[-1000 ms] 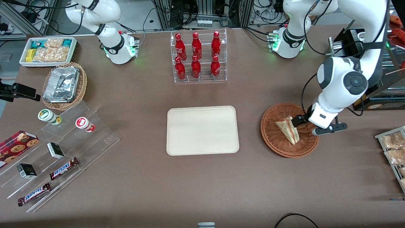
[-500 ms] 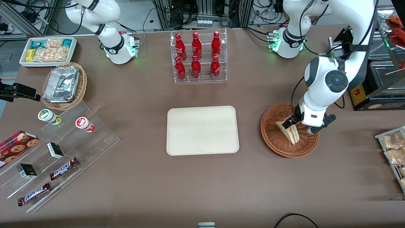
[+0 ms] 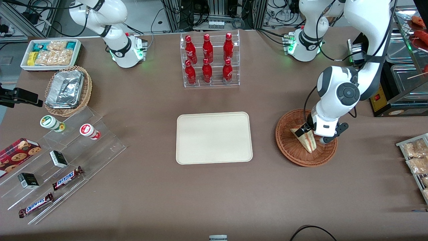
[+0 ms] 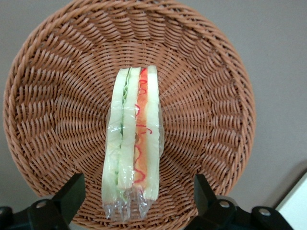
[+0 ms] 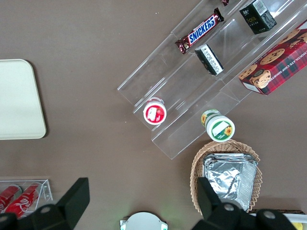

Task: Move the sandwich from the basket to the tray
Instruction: 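Lower the open left gripper around the wrapped sandwich and close it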

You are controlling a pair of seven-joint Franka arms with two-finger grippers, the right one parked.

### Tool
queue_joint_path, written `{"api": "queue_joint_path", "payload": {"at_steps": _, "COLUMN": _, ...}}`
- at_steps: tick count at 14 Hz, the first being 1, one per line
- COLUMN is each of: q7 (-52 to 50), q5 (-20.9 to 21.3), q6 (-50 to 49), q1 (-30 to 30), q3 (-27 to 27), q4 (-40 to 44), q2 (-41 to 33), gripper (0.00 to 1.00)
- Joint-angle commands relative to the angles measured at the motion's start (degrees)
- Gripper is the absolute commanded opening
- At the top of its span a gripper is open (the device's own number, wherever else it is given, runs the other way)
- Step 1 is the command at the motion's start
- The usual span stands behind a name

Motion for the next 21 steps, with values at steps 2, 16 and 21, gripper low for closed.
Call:
{"api": "queue_joint_path", "payload": {"at_steps": 2, "q7": -1.14, "q5": 0.62, "q6": 1.32, "q1": -0.77, "q3": 0.61, "q4": 0.06, "q2": 2.29, "gripper": 1.0}}
{"api": "queue_joint_path", "payload": {"at_steps": 16, "q7": 0.18, "q5": 0.71, "q6": -4.01, "q1": -0.6, "q3": 0.79, "q4": 3.81, "q2": 1.86, "gripper": 0.0}}
{"api": "queue_joint_path", "payload": {"at_steps": 21, "q7": 0.27, "q5": 0.71, "q6": -15.37, "q1": -0.77, "q3": 0.53, "q4": 15.25, "q2": 2.56, "gripper": 0.0}}
